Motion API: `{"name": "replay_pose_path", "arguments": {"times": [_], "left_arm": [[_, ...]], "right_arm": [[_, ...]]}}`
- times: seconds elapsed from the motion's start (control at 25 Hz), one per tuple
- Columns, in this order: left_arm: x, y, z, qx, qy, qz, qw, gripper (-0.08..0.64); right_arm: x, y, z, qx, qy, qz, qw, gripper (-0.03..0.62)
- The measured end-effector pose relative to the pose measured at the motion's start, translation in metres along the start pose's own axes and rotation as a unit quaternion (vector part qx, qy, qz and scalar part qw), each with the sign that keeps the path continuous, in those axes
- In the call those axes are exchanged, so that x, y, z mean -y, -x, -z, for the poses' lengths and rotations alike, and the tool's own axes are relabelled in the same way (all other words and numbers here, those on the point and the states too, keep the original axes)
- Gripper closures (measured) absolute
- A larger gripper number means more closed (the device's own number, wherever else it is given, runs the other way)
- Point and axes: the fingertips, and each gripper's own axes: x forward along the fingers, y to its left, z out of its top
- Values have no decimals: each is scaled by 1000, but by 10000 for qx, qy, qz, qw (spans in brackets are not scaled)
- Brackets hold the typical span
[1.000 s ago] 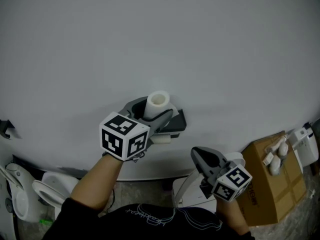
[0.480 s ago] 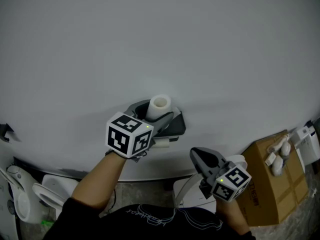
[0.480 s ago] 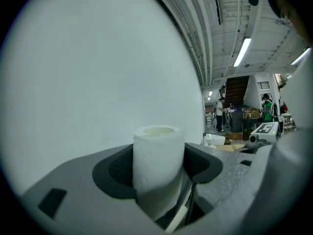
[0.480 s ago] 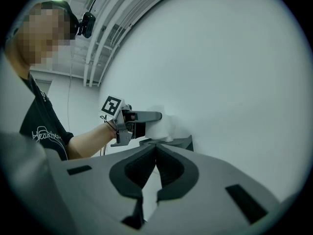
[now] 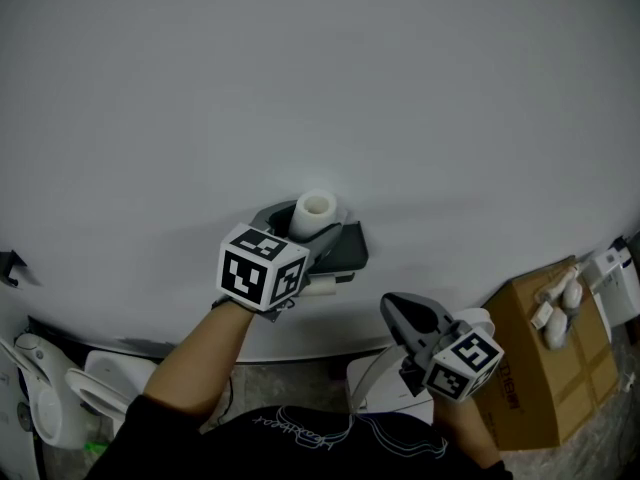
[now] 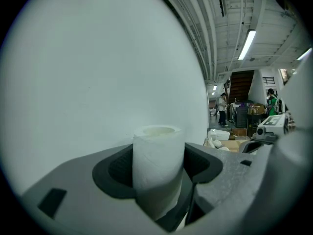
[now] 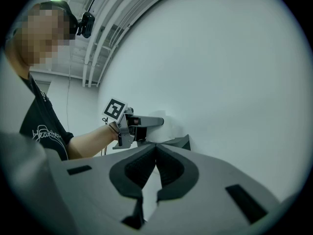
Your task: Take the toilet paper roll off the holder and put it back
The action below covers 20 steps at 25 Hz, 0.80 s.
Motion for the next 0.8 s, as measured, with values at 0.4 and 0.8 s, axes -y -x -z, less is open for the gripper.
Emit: {"name": "replay_pose_path", "arguments": {"times": [0.4, 0.8], "left_arm": [[1, 1, -1, 60, -63, -36, 10000, 268], [-4, 19, -10, 320, -190, -248, 9990, 207]], "right_arm": [[-2, -6, 0, -31, 40, -38, 10000, 588], [-6, -9, 1, -31, 40, -44, 10000, 588]]}}
